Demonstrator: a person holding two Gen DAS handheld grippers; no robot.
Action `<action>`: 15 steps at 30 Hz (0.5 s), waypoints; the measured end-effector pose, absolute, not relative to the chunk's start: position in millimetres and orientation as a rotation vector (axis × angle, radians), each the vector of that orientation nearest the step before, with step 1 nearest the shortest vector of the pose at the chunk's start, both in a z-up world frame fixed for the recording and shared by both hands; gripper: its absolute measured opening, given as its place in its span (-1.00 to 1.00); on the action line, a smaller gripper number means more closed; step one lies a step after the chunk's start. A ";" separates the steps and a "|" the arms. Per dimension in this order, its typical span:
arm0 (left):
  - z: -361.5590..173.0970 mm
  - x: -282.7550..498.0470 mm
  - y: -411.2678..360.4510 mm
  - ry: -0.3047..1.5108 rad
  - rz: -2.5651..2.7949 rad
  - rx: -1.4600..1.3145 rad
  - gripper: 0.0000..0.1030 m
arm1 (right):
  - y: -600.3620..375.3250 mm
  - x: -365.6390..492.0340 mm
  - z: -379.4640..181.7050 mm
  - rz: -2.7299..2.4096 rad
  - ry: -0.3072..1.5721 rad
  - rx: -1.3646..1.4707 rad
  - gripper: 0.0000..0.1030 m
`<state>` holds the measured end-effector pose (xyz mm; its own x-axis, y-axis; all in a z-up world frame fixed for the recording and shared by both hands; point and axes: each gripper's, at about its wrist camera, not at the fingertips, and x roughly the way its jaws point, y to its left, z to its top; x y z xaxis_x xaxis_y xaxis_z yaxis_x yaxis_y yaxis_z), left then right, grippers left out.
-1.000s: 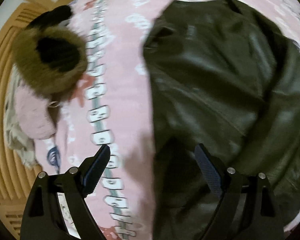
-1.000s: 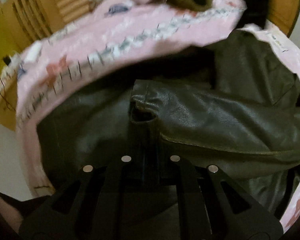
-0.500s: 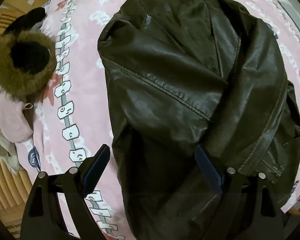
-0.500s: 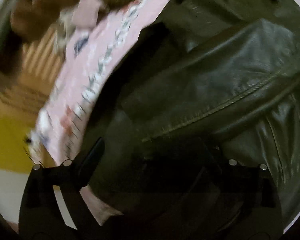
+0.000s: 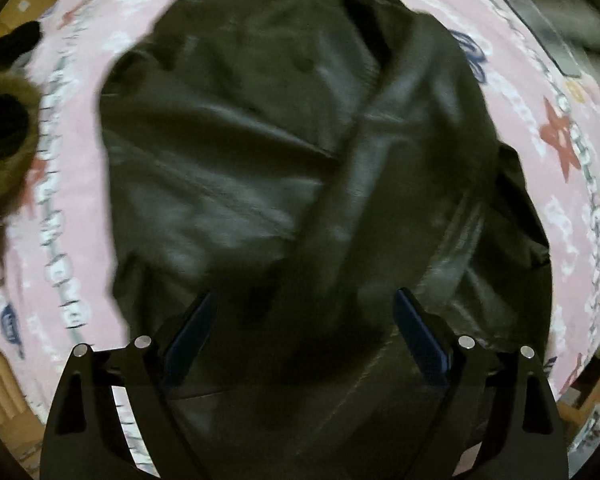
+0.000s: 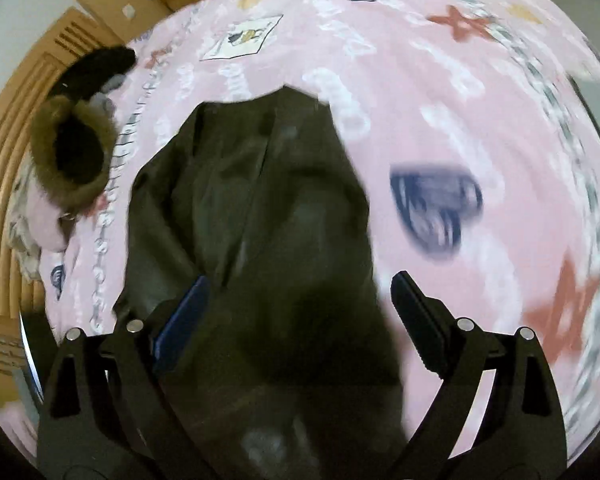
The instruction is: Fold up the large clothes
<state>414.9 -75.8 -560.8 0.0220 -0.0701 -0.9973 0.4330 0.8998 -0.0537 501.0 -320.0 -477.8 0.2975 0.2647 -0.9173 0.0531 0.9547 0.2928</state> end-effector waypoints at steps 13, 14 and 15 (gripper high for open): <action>-638.2 383.9 -78.4 1.586 -0.335 0.304 0.21 | -277.2 621.4 -570.0 -0.037 1.578 -0.121 0.49; -640.4 380.8 -76.5 1.583 -0.335 0.302 0.18 | -279.4 621.7 -573.8 -0.027 1.584 -0.080 0.00; -642.9 377.3 -74.0 1.577 -0.336 0.299 0.14 | -279.3 620.9 -579.2 0.003 1.609 -0.045 -0.26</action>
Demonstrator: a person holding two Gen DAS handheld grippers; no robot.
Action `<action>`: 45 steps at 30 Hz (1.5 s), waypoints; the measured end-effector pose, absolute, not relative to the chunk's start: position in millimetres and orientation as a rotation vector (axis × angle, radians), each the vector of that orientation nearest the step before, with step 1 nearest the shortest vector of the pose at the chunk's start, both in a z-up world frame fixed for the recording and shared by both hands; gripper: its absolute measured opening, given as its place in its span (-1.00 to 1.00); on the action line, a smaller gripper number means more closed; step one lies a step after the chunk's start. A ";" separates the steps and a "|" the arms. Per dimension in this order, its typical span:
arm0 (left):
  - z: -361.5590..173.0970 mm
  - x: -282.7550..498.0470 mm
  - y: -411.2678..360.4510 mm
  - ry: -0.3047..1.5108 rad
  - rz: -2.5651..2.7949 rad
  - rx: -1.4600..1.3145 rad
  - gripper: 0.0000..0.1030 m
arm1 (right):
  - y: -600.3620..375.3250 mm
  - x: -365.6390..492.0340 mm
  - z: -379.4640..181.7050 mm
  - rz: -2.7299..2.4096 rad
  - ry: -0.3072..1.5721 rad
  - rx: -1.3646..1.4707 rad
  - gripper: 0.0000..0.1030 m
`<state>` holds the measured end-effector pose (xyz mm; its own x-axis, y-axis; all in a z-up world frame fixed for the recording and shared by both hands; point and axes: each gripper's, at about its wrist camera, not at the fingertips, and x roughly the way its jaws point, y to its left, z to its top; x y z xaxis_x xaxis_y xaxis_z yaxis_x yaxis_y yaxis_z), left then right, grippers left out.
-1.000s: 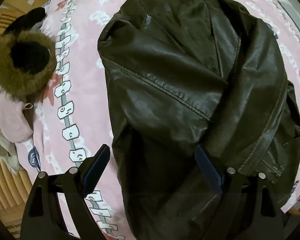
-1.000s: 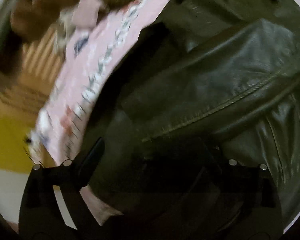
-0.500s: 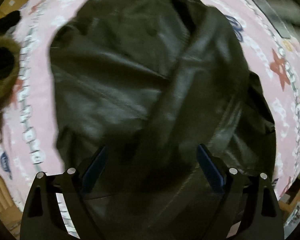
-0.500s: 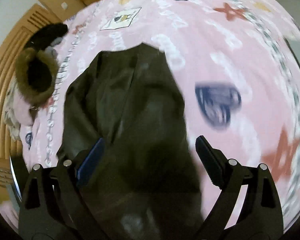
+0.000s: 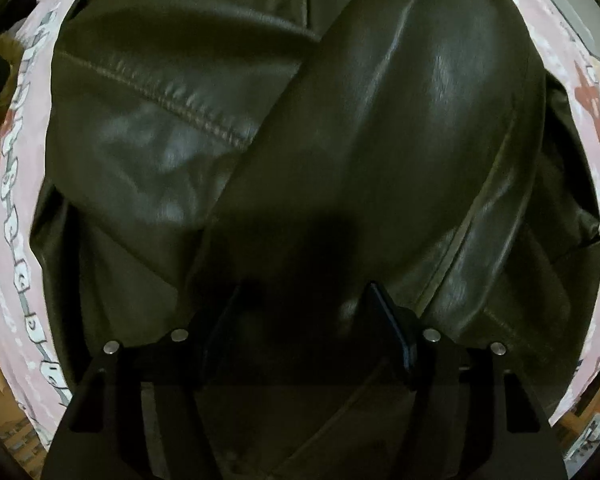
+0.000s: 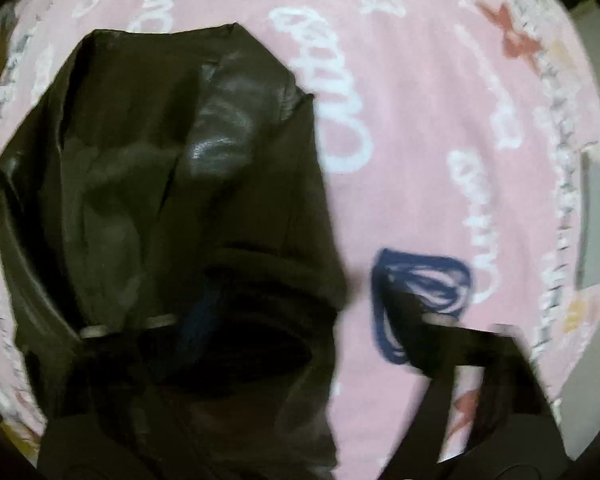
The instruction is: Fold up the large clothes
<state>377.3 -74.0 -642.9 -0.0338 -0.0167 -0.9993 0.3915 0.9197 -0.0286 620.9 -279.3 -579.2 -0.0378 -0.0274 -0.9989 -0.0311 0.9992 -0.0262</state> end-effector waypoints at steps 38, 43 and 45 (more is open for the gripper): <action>-645.9 310.6 -75.6 1.570 0.137 0.285 0.01 | -409.3 426.1 -431.3 0.193 1.154 0.410 -0.80; -598.5 287.1 -51.0 1.544 0.190 0.178 -0.13 | -424.6 306.0 -438.2 0.248 1.057 0.266 -0.80; -567.9 266.5 -39.0 1.515 0.186 0.148 -0.13 | -421.2 252.6 -443.2 0.205 1.029 0.188 -0.79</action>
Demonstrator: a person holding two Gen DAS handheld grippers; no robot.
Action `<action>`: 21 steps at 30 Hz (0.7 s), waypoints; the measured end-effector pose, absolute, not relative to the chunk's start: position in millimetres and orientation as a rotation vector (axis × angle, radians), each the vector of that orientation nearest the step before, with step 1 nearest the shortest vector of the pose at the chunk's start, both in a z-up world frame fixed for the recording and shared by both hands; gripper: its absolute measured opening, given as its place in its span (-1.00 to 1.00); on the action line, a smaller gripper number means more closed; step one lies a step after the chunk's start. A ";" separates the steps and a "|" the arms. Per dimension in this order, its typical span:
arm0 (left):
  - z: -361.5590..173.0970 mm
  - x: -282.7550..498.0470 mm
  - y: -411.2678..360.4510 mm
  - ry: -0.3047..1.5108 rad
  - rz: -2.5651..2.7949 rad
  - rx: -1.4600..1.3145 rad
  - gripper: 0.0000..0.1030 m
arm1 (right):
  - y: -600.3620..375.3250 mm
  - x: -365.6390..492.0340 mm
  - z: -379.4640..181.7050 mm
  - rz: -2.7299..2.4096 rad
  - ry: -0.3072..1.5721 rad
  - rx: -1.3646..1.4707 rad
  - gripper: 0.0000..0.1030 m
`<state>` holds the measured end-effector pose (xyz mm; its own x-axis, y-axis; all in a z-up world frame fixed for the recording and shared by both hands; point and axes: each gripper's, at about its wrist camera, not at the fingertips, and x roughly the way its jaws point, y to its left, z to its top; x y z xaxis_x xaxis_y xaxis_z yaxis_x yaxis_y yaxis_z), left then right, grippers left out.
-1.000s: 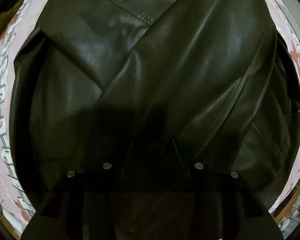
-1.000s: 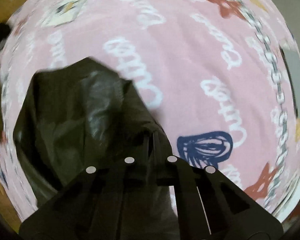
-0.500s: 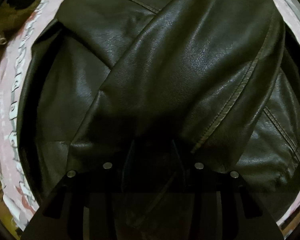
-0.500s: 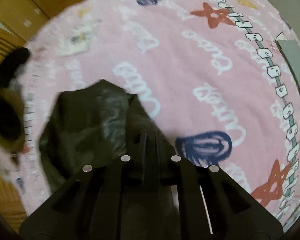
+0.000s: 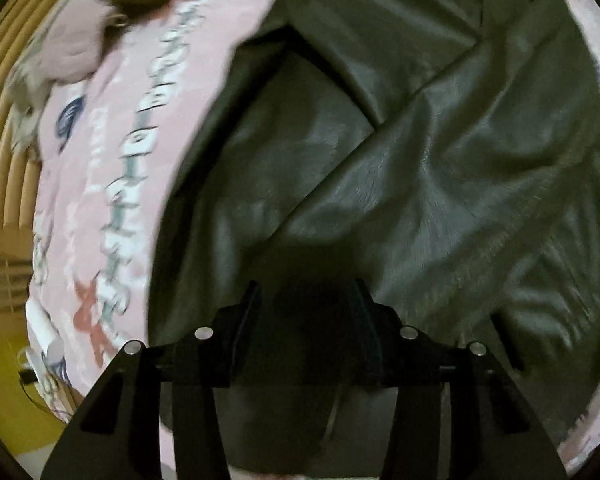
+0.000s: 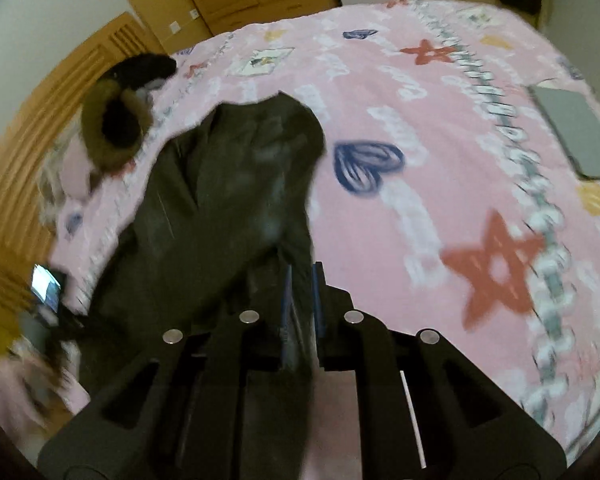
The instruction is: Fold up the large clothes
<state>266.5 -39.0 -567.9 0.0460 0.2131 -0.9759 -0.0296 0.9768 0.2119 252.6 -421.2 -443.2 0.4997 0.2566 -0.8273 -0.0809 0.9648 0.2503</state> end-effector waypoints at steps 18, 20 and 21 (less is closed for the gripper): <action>-513.7 152.3 63.9 1.450 -0.020 0.151 0.71 | -340.5 84.2 -452.4 -0.069 0.962 0.069 0.88; -525.9 150.2 84.1 1.472 -0.015 0.158 0.71 | -350.3 72.9 -478.6 -0.036 1.034 0.175 0.88; -533.4 148.9 95.9 1.491 -0.023 0.156 0.71 | -353.2 68.0 -487.6 -0.025 1.049 0.212 0.88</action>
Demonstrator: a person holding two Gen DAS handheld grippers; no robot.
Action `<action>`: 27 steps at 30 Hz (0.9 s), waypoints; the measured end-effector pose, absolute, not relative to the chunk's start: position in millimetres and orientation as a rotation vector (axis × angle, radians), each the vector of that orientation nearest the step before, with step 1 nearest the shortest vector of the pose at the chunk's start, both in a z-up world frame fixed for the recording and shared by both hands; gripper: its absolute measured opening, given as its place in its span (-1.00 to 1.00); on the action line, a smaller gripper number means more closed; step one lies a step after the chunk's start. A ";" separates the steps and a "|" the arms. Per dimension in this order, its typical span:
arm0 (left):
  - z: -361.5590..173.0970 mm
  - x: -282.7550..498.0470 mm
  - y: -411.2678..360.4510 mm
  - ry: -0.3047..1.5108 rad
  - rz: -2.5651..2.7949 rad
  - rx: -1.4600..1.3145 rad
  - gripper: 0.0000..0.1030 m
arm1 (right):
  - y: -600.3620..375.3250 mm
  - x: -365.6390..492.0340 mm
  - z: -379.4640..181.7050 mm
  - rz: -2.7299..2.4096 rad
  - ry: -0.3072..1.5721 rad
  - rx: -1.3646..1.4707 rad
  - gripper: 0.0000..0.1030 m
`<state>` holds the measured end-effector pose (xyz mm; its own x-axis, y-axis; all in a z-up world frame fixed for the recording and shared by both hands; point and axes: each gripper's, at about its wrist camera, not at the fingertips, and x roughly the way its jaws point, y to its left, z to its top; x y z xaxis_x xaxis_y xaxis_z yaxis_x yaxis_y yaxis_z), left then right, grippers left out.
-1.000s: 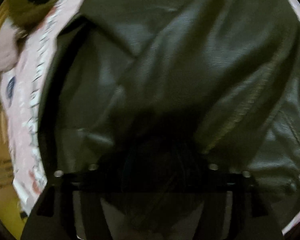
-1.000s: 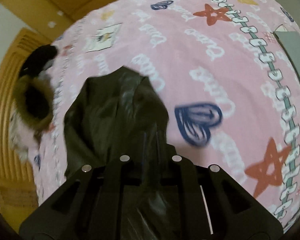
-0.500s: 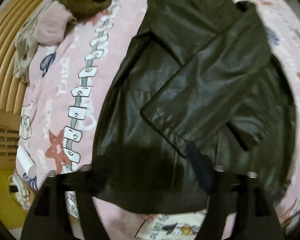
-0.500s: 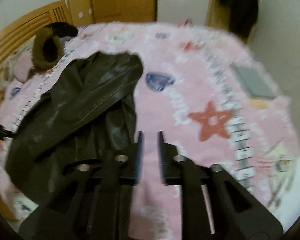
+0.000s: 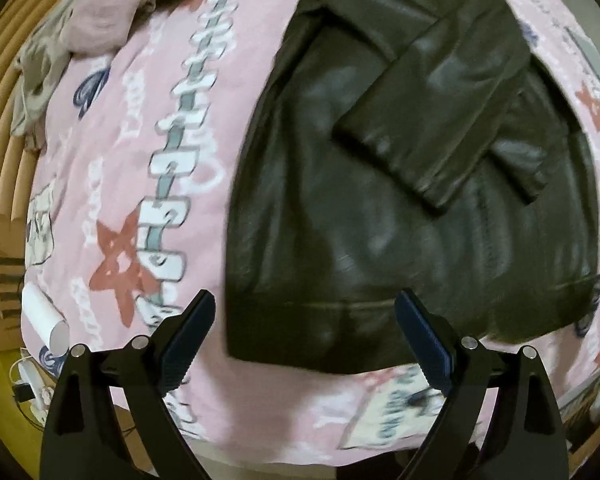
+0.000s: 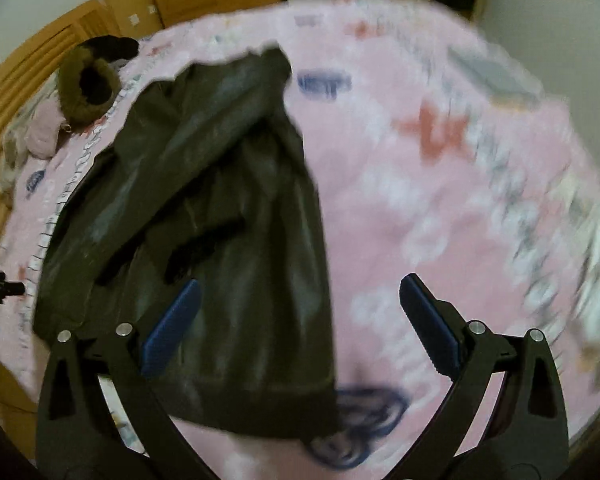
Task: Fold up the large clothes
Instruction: 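Grasp the jacket hem with the left gripper and lift it toward the collar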
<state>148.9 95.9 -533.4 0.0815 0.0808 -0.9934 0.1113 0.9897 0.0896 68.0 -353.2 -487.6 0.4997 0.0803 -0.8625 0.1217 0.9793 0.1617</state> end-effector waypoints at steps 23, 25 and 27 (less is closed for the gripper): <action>-642.6 141.0 191.8 1.712 -0.193 -0.303 0.72 | -364.5 30.7 -603.1 0.114 1.310 0.520 0.88; -645.4 140.3 193.5 1.717 -0.196 -0.320 0.72 | -367.9 26.9 -608.8 0.124 1.336 0.547 0.88; -647.8 139.4 194.5 1.723 -0.209 -0.350 0.77 | -370.2 21.1 -614.9 0.155 1.344 0.622 0.88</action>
<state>139.4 194.5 -647.8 -0.1521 -0.3464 -0.9257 -0.1147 0.9364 -0.3315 21.1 -370.2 -614.9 0.2416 0.4499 -0.8598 0.2422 0.8300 0.5024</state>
